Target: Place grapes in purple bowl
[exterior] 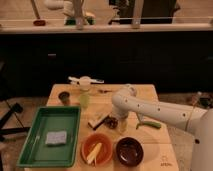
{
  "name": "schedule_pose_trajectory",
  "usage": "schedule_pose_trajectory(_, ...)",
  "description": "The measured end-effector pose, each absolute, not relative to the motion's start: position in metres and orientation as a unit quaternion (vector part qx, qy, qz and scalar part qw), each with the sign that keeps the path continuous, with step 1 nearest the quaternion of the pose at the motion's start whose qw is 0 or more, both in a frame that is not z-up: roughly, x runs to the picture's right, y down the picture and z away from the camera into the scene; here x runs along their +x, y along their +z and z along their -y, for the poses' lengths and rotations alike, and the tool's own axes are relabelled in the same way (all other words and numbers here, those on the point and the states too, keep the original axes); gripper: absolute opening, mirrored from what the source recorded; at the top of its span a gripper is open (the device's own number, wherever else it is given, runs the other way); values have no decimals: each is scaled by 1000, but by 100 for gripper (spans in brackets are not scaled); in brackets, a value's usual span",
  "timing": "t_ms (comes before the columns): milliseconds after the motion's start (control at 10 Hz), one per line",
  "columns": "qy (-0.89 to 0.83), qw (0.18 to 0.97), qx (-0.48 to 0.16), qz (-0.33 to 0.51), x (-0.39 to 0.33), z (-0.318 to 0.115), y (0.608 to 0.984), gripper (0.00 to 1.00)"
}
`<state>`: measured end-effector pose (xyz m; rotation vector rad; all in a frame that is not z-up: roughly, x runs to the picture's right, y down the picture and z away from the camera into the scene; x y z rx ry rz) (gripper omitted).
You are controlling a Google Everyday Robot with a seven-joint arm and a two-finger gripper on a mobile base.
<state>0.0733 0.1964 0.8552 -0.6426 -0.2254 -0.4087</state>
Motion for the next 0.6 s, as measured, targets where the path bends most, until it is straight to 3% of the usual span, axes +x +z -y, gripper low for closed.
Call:
schedule_pose_trajectory(300,-205,920,-318,107,72,-199,857,76)
schedule_pose_trajectory(600,-212,918,-317,110,71,-200,857,47)
